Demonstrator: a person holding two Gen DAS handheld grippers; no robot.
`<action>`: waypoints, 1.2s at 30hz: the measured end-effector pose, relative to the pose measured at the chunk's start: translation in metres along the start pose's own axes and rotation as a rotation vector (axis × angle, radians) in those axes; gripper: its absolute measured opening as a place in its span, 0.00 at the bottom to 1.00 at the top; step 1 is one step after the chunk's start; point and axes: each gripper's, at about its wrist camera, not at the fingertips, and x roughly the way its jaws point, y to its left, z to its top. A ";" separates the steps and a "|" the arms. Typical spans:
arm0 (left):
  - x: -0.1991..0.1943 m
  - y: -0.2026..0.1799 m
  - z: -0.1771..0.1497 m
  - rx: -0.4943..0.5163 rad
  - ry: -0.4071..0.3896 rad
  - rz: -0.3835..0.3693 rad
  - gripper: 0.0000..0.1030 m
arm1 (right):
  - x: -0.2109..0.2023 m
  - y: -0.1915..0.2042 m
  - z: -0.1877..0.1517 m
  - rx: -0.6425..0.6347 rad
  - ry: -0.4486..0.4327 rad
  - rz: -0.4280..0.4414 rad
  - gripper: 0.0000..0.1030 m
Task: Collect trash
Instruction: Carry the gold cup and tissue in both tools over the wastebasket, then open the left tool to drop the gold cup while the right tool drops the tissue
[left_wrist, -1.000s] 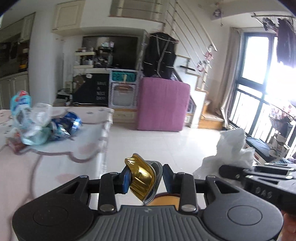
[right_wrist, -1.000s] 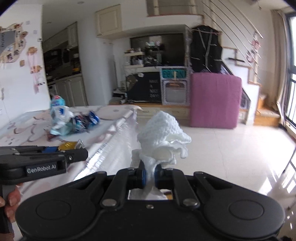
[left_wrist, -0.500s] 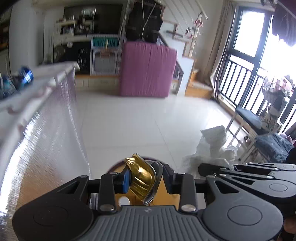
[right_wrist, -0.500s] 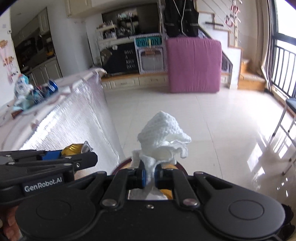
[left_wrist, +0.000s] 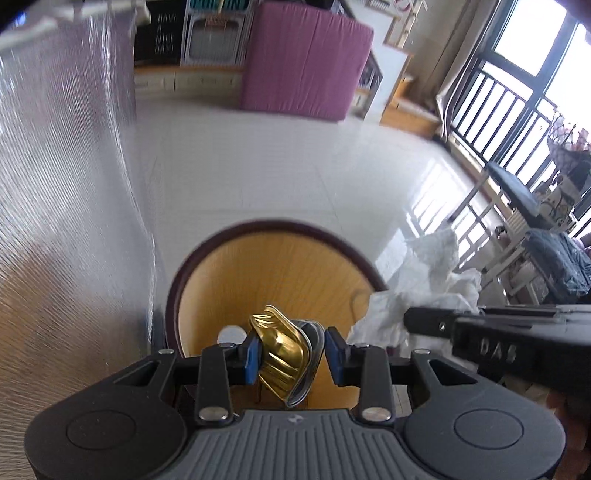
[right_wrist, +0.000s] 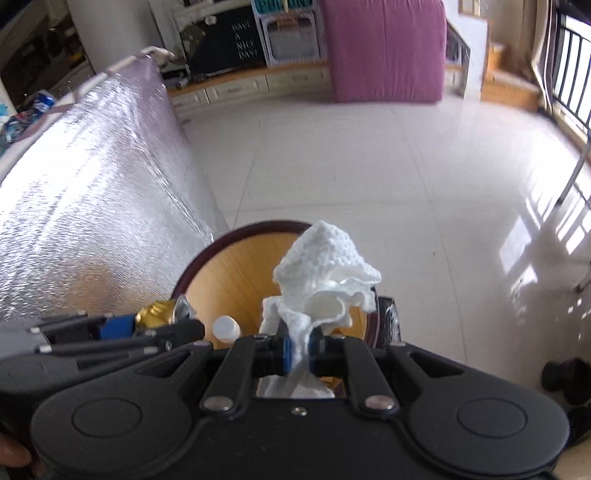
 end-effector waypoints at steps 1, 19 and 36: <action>0.005 0.002 0.000 -0.007 0.012 -0.003 0.36 | 0.008 -0.003 0.000 0.013 0.018 0.005 0.09; 0.075 0.014 -0.007 0.007 0.139 -0.060 0.36 | 0.107 0.003 0.005 -0.054 0.207 0.015 0.10; 0.116 0.006 -0.021 0.055 0.244 -0.107 0.36 | 0.168 0.011 0.004 -0.148 0.303 -0.001 0.11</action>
